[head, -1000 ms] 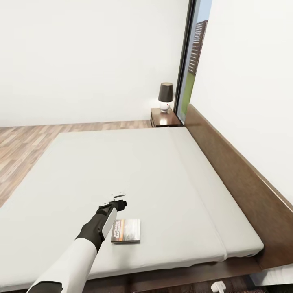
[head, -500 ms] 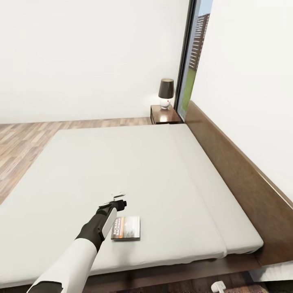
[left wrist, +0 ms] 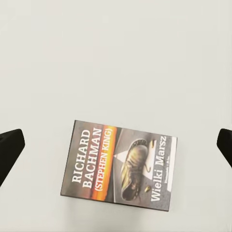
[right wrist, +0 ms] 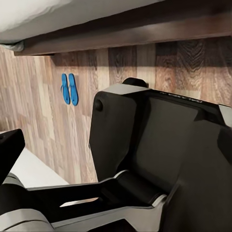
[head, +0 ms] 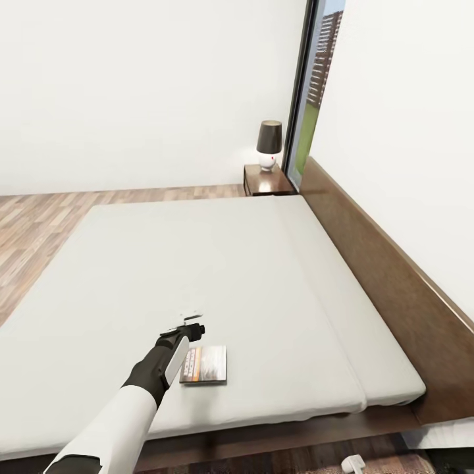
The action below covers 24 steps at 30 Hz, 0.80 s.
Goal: In the bedroom, move the book from the bed onto either nightstand, and place the two sandals side by side next to the bed.
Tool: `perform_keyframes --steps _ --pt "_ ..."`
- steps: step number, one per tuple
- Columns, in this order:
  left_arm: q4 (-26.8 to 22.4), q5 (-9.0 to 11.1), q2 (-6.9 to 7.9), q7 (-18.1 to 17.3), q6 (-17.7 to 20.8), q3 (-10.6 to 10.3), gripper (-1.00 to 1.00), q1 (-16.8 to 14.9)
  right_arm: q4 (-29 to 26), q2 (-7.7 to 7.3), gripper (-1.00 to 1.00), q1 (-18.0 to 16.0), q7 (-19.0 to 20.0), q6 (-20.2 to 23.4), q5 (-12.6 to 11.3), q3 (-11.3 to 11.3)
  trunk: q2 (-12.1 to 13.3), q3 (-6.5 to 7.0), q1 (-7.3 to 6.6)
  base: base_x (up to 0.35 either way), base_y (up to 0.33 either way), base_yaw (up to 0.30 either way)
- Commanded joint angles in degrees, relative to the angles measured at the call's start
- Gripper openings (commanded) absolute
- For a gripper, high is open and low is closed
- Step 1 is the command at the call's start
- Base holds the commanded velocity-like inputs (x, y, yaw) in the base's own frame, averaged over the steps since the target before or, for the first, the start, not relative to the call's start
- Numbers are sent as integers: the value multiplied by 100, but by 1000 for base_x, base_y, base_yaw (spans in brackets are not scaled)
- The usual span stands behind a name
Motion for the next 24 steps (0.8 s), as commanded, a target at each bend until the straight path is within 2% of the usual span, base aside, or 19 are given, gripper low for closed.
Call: perform_keyframes --steps 1,24 --pt "-9 60 -3 34 22 5 100 -3 -10 1 100 -2 30 54 51 -52 -11 -19 3 0 0 0" --pt "-8 61 -3 35 20 2 100 -3 -10 1 100 -2 29 54 50 -52 -11 -228 3 0 0 0"
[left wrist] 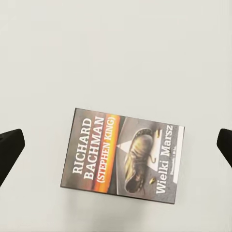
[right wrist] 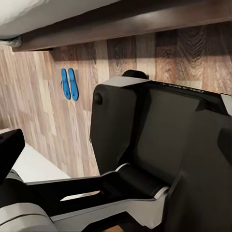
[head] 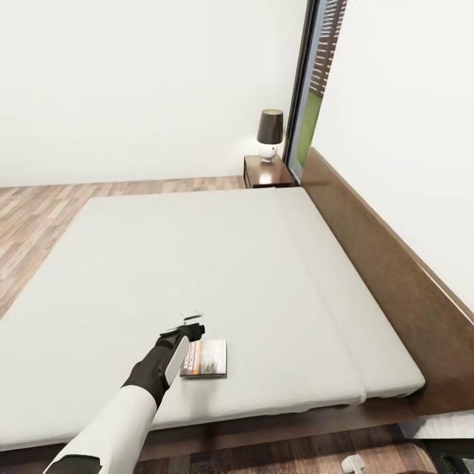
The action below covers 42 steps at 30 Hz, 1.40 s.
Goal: In the bedroom, move the book from the bed onto either nightstand, and place the two sandals side by side next to the bed.
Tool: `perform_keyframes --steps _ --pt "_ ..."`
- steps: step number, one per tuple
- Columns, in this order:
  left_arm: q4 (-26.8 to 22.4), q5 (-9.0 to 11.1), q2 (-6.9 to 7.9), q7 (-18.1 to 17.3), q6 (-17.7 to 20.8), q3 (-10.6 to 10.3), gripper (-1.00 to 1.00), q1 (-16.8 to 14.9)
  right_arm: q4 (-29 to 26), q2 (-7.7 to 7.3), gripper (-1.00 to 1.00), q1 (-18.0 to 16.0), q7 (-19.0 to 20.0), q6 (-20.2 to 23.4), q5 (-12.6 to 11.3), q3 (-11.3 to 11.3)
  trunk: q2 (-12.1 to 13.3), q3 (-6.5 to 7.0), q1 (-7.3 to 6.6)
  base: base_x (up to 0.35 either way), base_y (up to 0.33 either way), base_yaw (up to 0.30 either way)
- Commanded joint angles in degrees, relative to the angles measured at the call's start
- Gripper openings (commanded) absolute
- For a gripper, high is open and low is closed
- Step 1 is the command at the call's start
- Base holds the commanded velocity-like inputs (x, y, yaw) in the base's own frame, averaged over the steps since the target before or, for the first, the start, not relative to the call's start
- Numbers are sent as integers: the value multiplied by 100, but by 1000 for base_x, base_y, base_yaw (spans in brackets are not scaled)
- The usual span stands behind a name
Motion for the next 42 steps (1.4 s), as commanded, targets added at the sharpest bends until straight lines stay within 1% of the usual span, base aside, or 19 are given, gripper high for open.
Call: perform_keyframes --steps 1,9,12,17,27,42 --pt "-10 60 -3 33 22 6 100 -1 -10 1 100 -2 29 54 53 -52 -10 -19 3 0 0 0" --pt "-20 60 -3 33 20 6 100 -2 -10 1 100 -2 27 54 53 -52 -10 -91 3 0 0 0" --pt "-29 66 -3 26 -60 8 100 -3 -10 1 100 -2 29 54 52 -52 -10 -112 3 0 0 0" --pt "-34 68 -3 29 -169 8 100 -4 -10 1 100 -2 32 54 53 -52 -10 -120 3 0 0 0" --pt "-36 77 -3 38 -184 8 100 -3 -10 1 100 -2 32 54 52 -52 -10 -122 3 0 0 0" --pt "-36 77 -3 32 -188 8 100 -7 -10 1 100 -2 32 54 54 -52 -612 -391 332 0 0 0"
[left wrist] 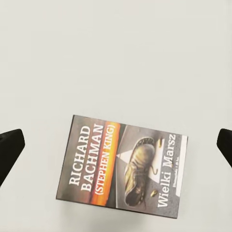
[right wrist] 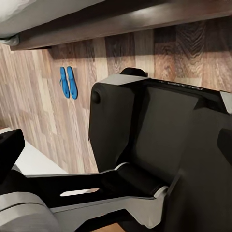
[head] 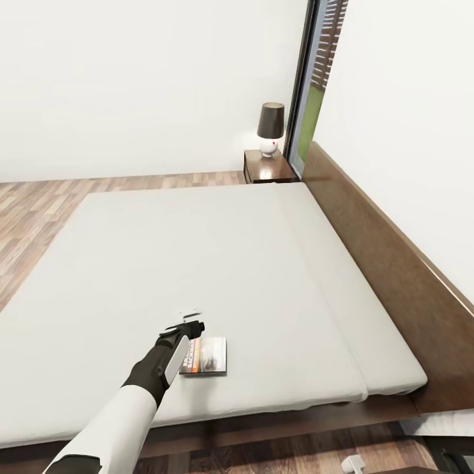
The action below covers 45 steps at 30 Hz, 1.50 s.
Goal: In the bedroom, move the book from the bed onto either nightstand, and place the two sandals side by side next to the bed.
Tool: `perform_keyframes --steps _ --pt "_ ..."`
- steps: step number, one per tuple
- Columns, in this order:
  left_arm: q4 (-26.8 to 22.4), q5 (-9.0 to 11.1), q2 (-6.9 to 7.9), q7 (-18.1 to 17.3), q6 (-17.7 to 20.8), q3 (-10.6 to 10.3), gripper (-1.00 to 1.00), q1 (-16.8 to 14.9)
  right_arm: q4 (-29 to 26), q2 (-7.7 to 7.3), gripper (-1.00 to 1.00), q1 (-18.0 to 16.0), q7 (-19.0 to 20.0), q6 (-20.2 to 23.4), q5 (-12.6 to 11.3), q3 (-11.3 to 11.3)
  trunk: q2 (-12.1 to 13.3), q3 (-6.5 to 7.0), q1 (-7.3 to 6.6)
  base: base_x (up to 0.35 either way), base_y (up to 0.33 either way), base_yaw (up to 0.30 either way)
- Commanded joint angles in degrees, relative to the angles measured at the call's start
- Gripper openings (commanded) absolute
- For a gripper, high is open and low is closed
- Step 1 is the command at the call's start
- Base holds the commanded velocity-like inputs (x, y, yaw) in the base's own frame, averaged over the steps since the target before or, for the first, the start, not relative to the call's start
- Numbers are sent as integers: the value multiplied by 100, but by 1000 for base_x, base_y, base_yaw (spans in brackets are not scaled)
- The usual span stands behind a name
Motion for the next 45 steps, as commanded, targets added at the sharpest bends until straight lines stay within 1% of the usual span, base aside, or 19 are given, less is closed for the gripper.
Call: perform_keyframes --steps 1,45 --pt "-10 56 -3 30 23 5 100 -2 -10 1 100 -1 29 54 51 -51 -50 -26 25 0 0 0" --pt "-10 56 -3 23 23 2 100 3 -10 1 100 -1 47 50 47 -51 -1814 -816 991 0 0 0"
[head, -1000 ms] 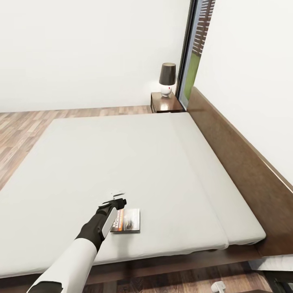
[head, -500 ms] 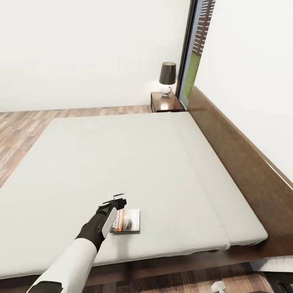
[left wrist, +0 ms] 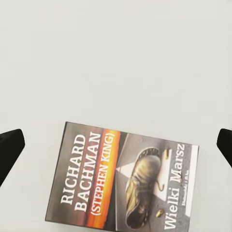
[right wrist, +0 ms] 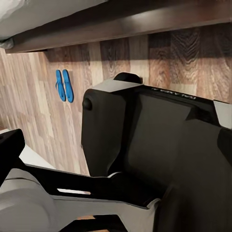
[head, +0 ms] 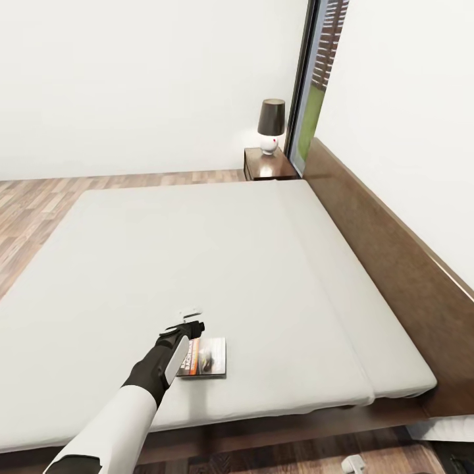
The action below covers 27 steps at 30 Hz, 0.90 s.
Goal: In the bedroom, move the book from the bed onto either nightstand, and place the two sandals side by side next to the bed.
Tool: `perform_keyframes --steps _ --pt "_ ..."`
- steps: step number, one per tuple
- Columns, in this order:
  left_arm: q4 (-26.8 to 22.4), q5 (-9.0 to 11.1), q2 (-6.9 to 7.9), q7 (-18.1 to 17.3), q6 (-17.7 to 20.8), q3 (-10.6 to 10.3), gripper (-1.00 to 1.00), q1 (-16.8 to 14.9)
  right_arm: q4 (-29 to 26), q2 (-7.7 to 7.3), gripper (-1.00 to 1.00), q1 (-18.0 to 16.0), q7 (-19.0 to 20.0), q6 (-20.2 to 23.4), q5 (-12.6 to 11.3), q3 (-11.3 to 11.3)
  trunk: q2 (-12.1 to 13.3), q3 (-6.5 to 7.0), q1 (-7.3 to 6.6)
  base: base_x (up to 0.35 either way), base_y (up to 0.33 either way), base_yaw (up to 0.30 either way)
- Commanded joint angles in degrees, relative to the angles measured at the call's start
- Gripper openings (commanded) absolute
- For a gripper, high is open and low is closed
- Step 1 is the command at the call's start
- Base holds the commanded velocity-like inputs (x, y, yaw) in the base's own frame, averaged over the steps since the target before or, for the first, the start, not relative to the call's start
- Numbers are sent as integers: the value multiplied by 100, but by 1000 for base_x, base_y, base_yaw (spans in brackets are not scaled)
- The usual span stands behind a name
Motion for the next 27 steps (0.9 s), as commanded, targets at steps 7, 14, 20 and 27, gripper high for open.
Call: perform_keyframes --steps 7,14,20,27 --pt "-10 56 -3 29 22 0 100 -4 -11 1 100 -1 27 50 50 -51 -287 -131 155 0 0 0" --pt "-11 56 -3 29 22 0 100 -3 -11 1 100 -1 19 50 50 -51 -567 -257 309 0 0 0" --pt "-11 61 -3 29 22 0 100 -4 -11 1 100 -1 11 53 50 -51 -808 -365 441 0 0 0" --pt "-10 59 -3 29 22 0 100 -3 -11 1 100 -1 10 52 50 -51 -1089 -491 594 0 0 0"
